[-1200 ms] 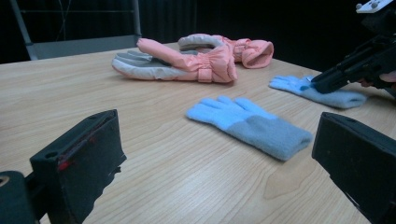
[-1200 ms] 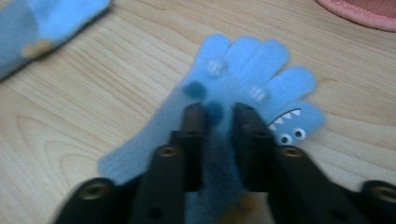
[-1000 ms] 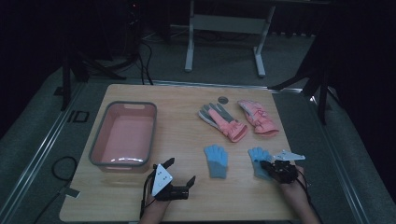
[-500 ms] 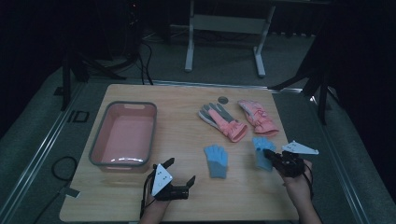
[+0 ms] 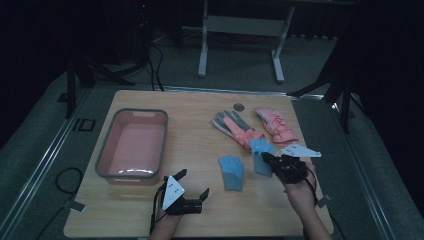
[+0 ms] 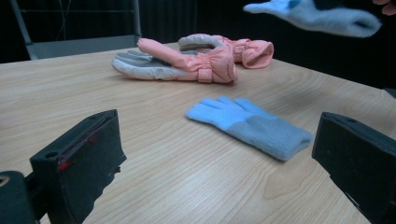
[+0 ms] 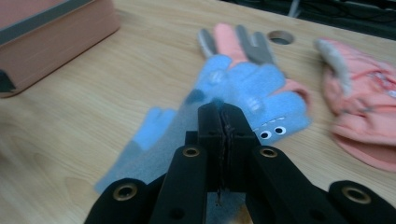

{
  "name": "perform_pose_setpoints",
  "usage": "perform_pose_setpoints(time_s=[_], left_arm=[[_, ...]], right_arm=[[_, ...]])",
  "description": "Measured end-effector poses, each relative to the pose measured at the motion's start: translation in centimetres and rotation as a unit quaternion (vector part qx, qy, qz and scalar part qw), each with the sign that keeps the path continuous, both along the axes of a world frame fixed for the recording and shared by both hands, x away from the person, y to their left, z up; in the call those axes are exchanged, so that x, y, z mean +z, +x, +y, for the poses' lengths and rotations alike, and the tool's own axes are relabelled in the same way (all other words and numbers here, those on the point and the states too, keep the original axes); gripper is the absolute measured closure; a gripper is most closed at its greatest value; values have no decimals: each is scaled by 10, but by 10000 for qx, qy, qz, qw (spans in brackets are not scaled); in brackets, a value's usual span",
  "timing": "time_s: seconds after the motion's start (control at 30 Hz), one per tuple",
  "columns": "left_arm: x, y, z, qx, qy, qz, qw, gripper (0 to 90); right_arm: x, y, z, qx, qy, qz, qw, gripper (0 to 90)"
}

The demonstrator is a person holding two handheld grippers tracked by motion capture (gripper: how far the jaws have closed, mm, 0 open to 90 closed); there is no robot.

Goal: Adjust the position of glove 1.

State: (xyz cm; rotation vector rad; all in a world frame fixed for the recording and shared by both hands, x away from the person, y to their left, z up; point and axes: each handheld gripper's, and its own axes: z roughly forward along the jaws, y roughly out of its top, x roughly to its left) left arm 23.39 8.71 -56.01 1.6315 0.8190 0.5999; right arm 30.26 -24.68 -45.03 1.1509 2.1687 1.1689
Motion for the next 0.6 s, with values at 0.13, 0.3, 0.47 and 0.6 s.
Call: perform_pose_setpoints(time_s=[0.13, 0.3, 0.47, 0.6], left_arm=[[0, 0, 0, -6, -18, 6, 10000, 19], [0, 0, 0, -13, -16, 1, 10000, 19], [0, 0, 0, -18, -13, 2, 10000, 19], [0, 0, 0, -19, -23, 7, 10000, 19]], right_arm=[[-2, 1, 22, 321, -101, 8, 9994, 877], [-8, 2, 44, 627, -114, 119, 9979, 877], [-21, 5, 55, 725, -145, 303, 9968, 876], [-32, 8, 60, 814, -161, 460, 9955, 876]])
